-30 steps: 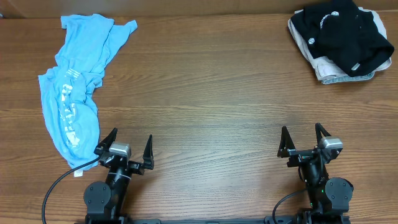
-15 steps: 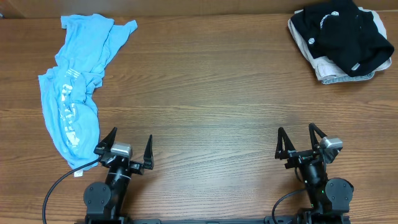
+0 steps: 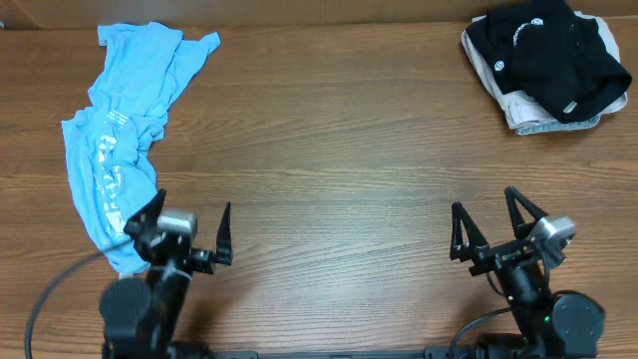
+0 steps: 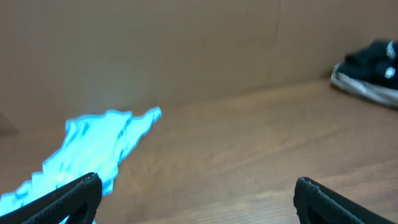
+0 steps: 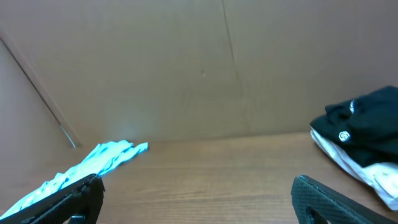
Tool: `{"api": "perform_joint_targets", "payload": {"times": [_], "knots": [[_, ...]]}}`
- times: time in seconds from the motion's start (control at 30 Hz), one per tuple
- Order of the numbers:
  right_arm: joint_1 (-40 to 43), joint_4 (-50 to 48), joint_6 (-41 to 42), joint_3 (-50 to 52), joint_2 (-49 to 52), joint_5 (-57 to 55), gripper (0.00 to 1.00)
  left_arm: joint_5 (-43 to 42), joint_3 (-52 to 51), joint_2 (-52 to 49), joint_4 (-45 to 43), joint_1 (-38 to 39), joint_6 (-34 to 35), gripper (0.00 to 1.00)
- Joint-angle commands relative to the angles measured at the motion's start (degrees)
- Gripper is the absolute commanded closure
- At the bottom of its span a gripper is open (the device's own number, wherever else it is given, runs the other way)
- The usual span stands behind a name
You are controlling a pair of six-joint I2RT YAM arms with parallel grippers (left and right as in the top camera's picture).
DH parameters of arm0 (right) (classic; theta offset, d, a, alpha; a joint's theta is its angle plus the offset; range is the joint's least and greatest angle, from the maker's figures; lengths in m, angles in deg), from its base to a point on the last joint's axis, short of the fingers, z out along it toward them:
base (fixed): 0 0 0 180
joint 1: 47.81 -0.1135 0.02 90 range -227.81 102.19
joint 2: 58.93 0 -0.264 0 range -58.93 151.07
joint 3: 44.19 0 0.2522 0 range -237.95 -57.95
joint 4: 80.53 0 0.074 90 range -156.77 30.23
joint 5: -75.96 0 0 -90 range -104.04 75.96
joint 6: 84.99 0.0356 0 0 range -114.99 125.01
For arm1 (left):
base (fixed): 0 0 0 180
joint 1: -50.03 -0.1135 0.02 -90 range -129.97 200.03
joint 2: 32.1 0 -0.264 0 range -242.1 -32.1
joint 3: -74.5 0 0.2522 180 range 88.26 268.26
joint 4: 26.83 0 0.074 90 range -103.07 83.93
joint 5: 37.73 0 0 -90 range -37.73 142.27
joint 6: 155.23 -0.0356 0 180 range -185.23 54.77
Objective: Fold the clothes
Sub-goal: 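Move left gripper down onto the blue T-shirt and grasp it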
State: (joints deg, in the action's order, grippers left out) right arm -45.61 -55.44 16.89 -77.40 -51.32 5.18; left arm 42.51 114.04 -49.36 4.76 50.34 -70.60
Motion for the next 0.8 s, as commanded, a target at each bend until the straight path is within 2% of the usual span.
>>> {"api": "perform_joint_targets", "payload": {"times": [0.0,0.23,0.37,0.57,0.77], "knots": [[-0.3,4.0,-1.9,-7.6,6.0,0.2,0.0,0.9,7.5,-8.7,3.6,-0.3,-1.6,0.0],[-0.3,14.9,-1.9,-21.2,21.2,1.1,0.0,0.9,26.1,-28.0,19.9,-0.3,-1.6,0.0],[-0.3,18.4,-1.8,-26.3,30.2,5.3,0.0,0.9,33.1,-36.5,26.9,-0.3,-1.6,0.0],[-0.3,12.7,-0.4,-27.5,43.1,20.1,0.0,-0.8,34.9,-46.3,28.5,-0.3,-1.5,0.0],[-0.3,9.9,3.2,-27.5,54.4,25.9,0.0,-0.8,34.9,-54.3,28.5,-0.3,-0.3,0.0]]}}
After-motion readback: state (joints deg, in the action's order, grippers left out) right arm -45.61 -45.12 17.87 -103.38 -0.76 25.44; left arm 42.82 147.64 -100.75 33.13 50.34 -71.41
